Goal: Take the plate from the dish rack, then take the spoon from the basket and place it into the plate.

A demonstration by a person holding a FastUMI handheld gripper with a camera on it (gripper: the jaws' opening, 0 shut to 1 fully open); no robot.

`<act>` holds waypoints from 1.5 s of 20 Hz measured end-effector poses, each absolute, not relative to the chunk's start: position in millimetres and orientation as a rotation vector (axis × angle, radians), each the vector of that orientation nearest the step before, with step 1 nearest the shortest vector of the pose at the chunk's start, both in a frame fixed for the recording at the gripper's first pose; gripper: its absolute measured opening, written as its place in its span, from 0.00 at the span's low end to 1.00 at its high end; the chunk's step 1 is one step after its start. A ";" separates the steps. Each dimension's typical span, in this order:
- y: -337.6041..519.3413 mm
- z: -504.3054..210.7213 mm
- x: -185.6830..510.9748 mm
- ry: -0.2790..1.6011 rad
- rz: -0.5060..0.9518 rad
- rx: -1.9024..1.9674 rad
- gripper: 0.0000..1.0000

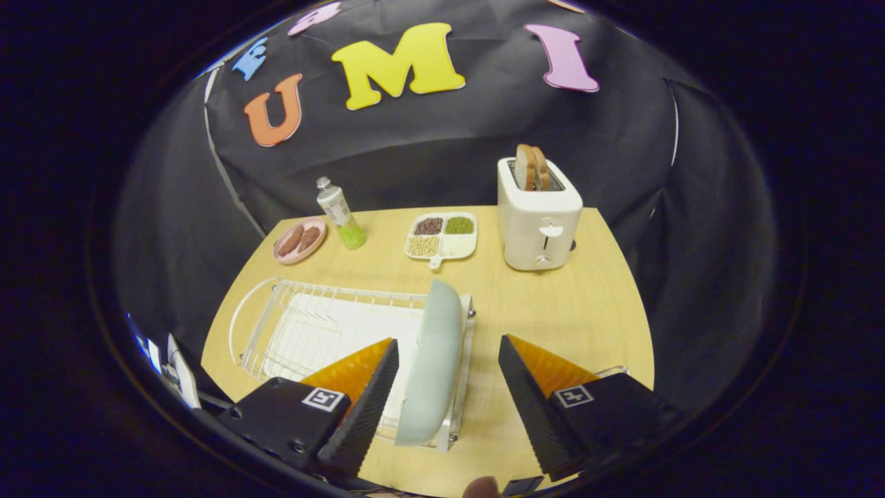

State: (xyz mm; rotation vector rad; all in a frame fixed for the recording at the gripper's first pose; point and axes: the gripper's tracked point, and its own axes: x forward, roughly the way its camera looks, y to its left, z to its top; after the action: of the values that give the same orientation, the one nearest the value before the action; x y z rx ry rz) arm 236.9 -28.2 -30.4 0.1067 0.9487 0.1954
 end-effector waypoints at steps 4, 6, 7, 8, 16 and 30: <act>-22.0 -50.0 238.8 1.035 0.141 0.155 0.79; -16.3 -58.1 240.6 1.066 0.110 0.164 0.71; -12.6 -60.1 242.5 1.075 0.101 0.163 0.64; -10.5 -62.8 243.3 1.084 0.086 0.164 0.59; -14.8 -64.3 236.8 1.157 -0.079 0.075 0.38; -27.8 2.1 213.5 0.980 -0.102 -0.052 0.34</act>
State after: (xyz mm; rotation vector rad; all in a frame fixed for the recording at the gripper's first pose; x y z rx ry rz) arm 213.5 -27.8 2.1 -0.0522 0.9796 -0.1024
